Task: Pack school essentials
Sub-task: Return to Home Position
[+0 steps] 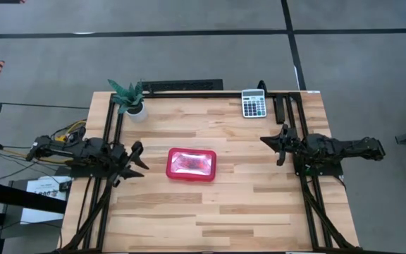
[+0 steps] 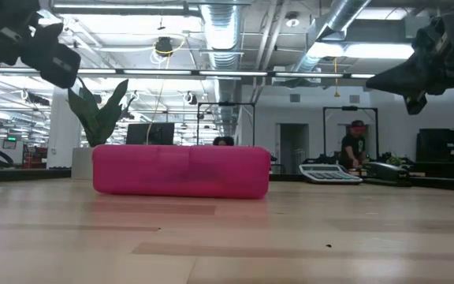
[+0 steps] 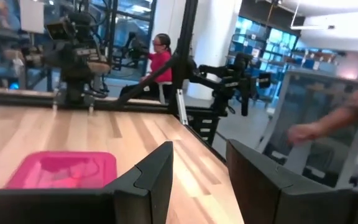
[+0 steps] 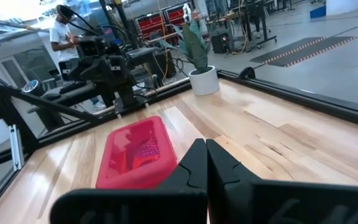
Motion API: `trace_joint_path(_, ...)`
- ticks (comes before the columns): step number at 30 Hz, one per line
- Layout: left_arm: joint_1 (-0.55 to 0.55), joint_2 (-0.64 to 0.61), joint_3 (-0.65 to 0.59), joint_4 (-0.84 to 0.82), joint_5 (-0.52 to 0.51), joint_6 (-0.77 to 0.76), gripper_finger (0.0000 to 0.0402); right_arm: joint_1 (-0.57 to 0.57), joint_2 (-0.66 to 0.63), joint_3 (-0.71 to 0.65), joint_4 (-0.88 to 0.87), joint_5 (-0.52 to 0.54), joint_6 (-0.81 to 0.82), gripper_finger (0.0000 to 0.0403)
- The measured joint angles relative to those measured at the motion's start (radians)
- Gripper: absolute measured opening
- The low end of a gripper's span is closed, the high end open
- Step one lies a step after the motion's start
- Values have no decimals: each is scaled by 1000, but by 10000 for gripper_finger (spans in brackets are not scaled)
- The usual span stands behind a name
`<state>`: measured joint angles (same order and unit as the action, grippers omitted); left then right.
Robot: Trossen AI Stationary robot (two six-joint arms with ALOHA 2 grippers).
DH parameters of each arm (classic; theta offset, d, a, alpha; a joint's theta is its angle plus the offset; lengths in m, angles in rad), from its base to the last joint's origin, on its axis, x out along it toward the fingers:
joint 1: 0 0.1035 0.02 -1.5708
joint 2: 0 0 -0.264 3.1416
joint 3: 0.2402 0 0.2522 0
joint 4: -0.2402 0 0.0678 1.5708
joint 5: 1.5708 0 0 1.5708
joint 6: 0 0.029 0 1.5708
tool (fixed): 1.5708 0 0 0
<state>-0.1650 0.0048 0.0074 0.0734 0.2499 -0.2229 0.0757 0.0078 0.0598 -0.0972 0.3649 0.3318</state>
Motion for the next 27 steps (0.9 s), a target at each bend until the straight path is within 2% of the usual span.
trace_joint_path(3, 0, 0, 0, 0, -1, 25, 137, 0, 0, 0, 5, 0, 0, 1)
trace_joint_path(7, 0, 1, -1, -1, -26, -25, 137, 0, 0, -1, 5, 0, 0, 1)
trace_joint_path(18, 0, 1, -1, -24, -178, -42, 137, 0, 0, -1, 7, 0, 0, 1)
trace_joint_path(27, 0, 1, -1, -40, -257, -43, 137, 0, 0, -1, 8, 0, 1, 1)
